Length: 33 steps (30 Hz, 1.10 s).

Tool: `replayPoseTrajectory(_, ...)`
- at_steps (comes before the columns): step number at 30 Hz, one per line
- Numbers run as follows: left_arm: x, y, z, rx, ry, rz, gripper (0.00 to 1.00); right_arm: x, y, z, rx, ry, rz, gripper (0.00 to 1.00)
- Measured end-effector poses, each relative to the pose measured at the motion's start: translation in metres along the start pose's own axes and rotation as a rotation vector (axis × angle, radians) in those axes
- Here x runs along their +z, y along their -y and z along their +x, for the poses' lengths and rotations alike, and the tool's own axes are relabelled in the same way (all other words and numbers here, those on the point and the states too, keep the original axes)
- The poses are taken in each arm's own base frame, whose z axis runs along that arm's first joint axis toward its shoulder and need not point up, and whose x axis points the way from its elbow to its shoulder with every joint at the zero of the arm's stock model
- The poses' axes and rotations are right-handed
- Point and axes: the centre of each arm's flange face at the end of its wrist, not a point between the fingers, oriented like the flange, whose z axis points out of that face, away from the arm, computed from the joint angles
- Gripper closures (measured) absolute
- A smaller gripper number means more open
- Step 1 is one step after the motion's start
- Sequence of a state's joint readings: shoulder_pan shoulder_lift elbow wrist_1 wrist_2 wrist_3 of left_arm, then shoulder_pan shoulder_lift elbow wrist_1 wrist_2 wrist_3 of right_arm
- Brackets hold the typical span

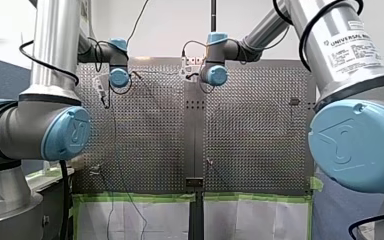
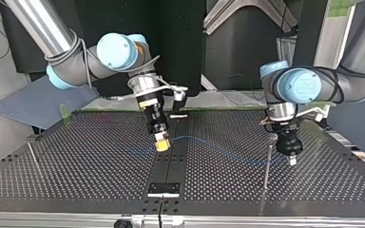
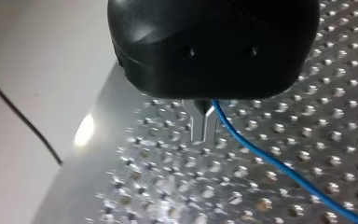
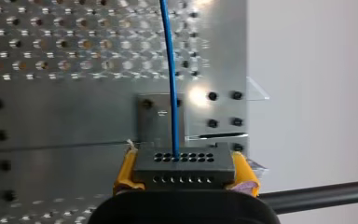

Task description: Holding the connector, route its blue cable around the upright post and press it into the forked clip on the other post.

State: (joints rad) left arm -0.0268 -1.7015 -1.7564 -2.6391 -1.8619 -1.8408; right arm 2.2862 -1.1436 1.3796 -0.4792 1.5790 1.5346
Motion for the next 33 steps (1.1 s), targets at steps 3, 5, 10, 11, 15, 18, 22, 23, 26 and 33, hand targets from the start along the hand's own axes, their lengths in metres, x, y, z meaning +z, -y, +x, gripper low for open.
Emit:
replayPoseTrajectory(3, 0.002, -0.002, 0.012, 0.007, -0.022, -0.004, 1.0, 0.001, -0.001, -0.014, -0.001, 0.021, -0.001, 1.0)
replayPoseTrajectory(5, 0.004, -0.005, 0.022, 0.011, -0.038, -0.008, 1.0, 0.002, -0.001, -0.025, -0.002, 0.038, -0.002, 1.0)
replayPoseTrajectory(10, 0.005, -0.007, 0.031, 0.013, -0.052, -0.015, 0.86, 0.002, -0.002, -0.049, -0.005, 0.076, -0.006, 1.0)
replayPoseTrajectory(11, 0.005, -0.007, 0.031, 0.013, -0.052, -0.015, 0.86, 0.002, -0.002, -0.053, -0.007, 0.083, -0.008, 1.0)
replayPoseTrajectory(15, 0.004, -0.005, 0.033, 0.011, -0.053, -0.012, 0.89, 0.001, -0.003, -0.065, -0.012, 0.109, -0.017, 1.0)
replayPoseTrajectory(18, 0.003, -0.001, 0.033, 0.0, -0.049, 0.008, 0.89, -0.001, -0.003, -0.071, -0.014, 0.126, -0.019, 1.0)
replayPoseTrajectory(22, 0.003, 0.003, 0.035, -0.023, -0.053, 0.041, 0.7, -0.003, 0.0, -0.075, -0.016, 0.142, -0.016, 1.0)
replayPoseTrajectory(23, 0.003, 0.004, 0.035, -0.028, -0.054, 0.046, 0.57, -0.003, 0.0, -0.076, -0.016, 0.145, -0.015, 1.0)
replayPoseTrajectory(26, 0.003, 0.005, 0.035, -0.036, -0.058, 0.055, 0.29, -0.005, 0.002, -0.078, -0.018, 0.156, -0.013, 1.0)
replayPoseTrajectory(33, -0.002, 0.001, 0.04, -0.048, -0.07, 0.028, 0.0, -0.01, 0.005, -0.087, -0.031, 0.199, -0.006, 1.0)
